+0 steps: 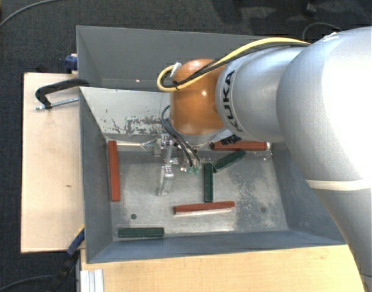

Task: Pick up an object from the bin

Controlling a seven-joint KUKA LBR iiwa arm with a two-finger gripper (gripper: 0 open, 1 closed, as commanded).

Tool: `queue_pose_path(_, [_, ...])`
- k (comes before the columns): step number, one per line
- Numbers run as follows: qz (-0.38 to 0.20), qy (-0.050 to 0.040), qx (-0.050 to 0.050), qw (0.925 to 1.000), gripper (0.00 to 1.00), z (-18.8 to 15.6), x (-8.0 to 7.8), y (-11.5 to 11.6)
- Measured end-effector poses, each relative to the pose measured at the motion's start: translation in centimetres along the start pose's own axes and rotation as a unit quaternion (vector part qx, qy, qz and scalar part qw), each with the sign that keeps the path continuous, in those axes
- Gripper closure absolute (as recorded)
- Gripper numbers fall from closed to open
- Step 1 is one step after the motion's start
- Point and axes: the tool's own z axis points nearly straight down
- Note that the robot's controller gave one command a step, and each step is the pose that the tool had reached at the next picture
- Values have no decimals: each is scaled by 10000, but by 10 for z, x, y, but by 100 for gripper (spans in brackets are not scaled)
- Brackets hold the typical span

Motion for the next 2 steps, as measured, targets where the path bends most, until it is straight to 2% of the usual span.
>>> queue_pose_path(1, [-537, -20, 10, 9986, 0, -35, 54, -116])
queue_pose_path(2, [-1797, -20, -6, 9837, 0, -34, 103, -85])
